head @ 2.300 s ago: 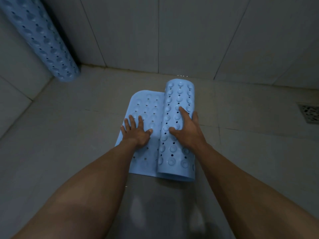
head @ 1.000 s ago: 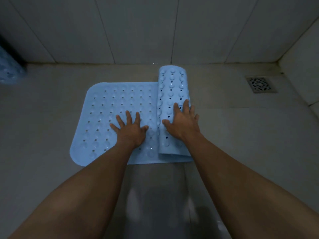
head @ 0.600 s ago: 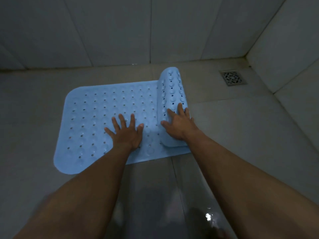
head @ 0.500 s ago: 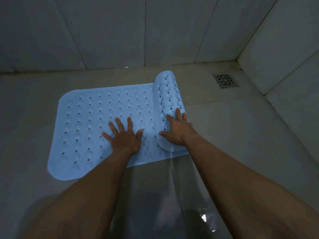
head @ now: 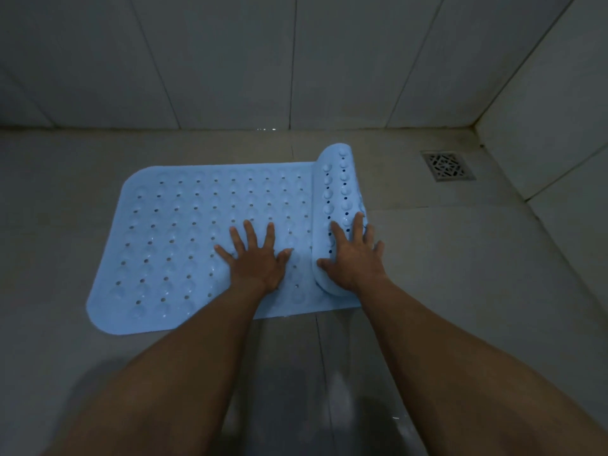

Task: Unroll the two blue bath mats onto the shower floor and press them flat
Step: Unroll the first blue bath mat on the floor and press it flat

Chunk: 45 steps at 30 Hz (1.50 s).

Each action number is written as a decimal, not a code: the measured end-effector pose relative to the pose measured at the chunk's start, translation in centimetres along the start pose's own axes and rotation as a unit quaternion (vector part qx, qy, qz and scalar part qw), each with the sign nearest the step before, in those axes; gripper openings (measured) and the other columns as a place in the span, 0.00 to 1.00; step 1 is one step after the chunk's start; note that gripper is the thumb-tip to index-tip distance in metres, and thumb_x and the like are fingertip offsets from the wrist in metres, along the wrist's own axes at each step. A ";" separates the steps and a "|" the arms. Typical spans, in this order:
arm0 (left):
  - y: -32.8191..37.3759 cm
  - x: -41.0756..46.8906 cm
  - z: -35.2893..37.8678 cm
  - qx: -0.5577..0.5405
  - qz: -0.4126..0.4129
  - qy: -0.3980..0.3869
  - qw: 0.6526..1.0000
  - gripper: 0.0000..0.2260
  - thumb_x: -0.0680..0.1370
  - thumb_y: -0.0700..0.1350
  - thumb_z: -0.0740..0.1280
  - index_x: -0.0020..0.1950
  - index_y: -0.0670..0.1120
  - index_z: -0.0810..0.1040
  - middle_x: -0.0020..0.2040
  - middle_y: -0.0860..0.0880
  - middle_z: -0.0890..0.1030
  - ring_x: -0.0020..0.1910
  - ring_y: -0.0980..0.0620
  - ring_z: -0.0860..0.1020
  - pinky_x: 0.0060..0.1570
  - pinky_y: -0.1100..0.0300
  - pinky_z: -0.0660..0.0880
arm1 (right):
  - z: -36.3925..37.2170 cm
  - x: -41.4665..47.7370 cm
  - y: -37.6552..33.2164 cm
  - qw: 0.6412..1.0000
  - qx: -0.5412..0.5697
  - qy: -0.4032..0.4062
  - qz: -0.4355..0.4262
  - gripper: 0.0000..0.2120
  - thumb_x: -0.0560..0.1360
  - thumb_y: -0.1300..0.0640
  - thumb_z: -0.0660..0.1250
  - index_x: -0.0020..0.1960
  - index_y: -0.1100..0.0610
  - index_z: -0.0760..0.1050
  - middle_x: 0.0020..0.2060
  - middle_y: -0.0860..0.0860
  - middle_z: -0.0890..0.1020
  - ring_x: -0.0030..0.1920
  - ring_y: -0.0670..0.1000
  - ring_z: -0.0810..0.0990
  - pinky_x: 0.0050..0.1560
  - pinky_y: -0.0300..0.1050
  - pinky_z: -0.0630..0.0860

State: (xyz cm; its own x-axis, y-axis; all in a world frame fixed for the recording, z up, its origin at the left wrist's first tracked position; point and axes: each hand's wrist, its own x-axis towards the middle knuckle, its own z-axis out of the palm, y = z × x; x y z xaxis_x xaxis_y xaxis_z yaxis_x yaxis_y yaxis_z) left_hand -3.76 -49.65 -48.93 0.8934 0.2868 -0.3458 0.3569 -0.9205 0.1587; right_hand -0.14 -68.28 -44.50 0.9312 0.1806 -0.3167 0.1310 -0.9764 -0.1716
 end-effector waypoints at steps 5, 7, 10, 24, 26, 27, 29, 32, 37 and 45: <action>3.2 -1.0 -0.2 -0.034 -0.078 -0.019 0.996 0.31 0.80 0.67 0.42 0.80 0.59 0.36 0.79 0.46 0.33 0.77 0.35 0.33 0.65 0.23 0.37 | 0.7 -0.9 3.4 0.998 0.053 0.019 -0.021 0.40 0.78 0.45 0.64 0.81 0.46 0.43 0.78 0.58 0.34 0.78 0.66 0.43 0.74 0.66 0.49; 4.0 -1.4 0.2 -0.052 -0.110 -0.039 0.992 0.36 0.74 0.75 0.40 0.77 0.62 0.31 0.78 0.47 0.29 0.75 0.35 0.29 0.64 0.22 0.34 | 0.8 -1.0 4.4 0.996 0.081 0.009 -0.034 0.40 0.78 0.46 0.65 0.81 0.47 0.42 0.78 0.58 0.34 0.78 0.66 0.43 0.75 0.64 0.51; 4.1 -1.4 0.7 -0.038 -0.114 -0.047 0.992 0.40 0.71 0.78 0.41 0.75 0.62 0.28 0.76 0.46 0.26 0.74 0.35 0.28 0.64 0.22 0.36 | 1.0 -1.0 5.3 0.994 0.092 0.010 -0.059 0.41 0.78 0.46 0.65 0.81 0.47 0.42 0.78 0.58 0.33 0.78 0.65 0.45 0.76 0.61 0.52; 3.5 -1.2 0.5 -0.007 -0.099 -0.051 0.994 0.40 0.71 0.78 0.40 0.74 0.63 0.27 0.76 0.46 0.25 0.74 0.35 0.28 0.65 0.23 0.34 | 1.0 -1.3 5.7 0.992 0.109 -0.021 -0.056 0.41 0.79 0.48 0.64 0.80 0.48 0.39 0.77 0.58 0.31 0.78 0.64 0.43 0.76 0.61 0.53; 3.8 -1.2 0.8 0.017 -0.083 -0.022 0.996 0.38 0.74 0.75 0.40 0.77 0.60 0.30 0.77 0.45 0.28 0.75 0.36 0.30 0.66 0.25 0.35 | 0.9 -1.4 5.8 0.997 0.071 -0.013 -0.036 0.40 0.79 0.48 0.61 0.80 0.49 0.37 0.77 0.59 0.32 0.78 0.64 0.41 0.75 0.65 0.50; 4.1 -1.2 1.0 0.026 -0.060 -0.007 0.998 0.35 0.76 0.72 0.40 0.78 0.59 0.32 0.78 0.44 0.30 0.76 0.37 0.31 0.67 0.25 0.35 | 0.9 -1.4 5.9 0.998 0.050 -0.003 -0.027 0.40 0.79 0.48 0.59 0.80 0.51 0.37 0.77 0.59 0.32 0.78 0.65 0.39 0.75 0.67 0.48; 5.3 -1.2 1.2 0.015 -0.010 0.000 1.000 0.31 0.79 0.68 0.40 0.79 0.59 0.35 0.79 0.45 0.32 0.77 0.39 0.32 0.69 0.27 0.36 | 0.9 -1.3 6.1 1.000 0.015 0.020 -0.016 0.40 0.77 0.48 0.59 0.80 0.53 0.37 0.78 0.58 0.33 0.77 0.65 0.37 0.73 0.71 0.45; 7.4 -0.7 1.5 0.007 0.024 -0.005 1.000 0.31 0.79 0.69 0.40 0.79 0.61 0.36 0.79 0.46 0.32 0.77 0.39 0.32 0.69 0.28 0.33 | 0.6 -0.9 6.8 0.999 -0.002 0.041 -0.018 0.42 0.76 0.50 0.61 0.80 0.52 0.39 0.78 0.57 0.35 0.77 0.65 0.37 0.72 0.73 0.44; 10.5 -0.3 1.4 0.037 0.059 0.001 0.998 0.27 0.83 0.59 0.46 0.80 0.59 0.38 0.80 0.44 0.36 0.78 0.36 0.36 0.69 0.27 0.39 | -0.6 -0.4 8.4 0.998 0.053 0.031 -0.022 0.34 0.79 0.49 0.57 0.81 0.50 0.45 0.80 0.54 0.40 0.78 0.63 0.44 0.74 0.68 0.48; 14.6 0.7 2.3 0.030 0.027 -0.009 0.999 0.37 0.77 0.72 0.43 0.80 0.54 0.38 0.80 0.44 0.35 0.77 0.33 0.35 0.68 0.26 0.35 | -1.9 0.5 12.7 0.998 0.007 0.060 0.011 0.44 0.75 0.54 0.67 0.80 0.51 0.42 0.77 0.67 0.49 0.77 0.66 0.50 0.74 0.65 0.54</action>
State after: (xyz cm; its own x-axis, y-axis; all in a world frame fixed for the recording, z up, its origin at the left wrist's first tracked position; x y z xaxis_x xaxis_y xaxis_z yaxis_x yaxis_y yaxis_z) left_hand 1.47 -63.53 -48.92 0.9055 0.2321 -0.3551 0.2908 -0.9490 0.1213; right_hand 2.69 -80.80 -45.04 0.9679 0.1433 -0.2065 0.1067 -0.9781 -0.1785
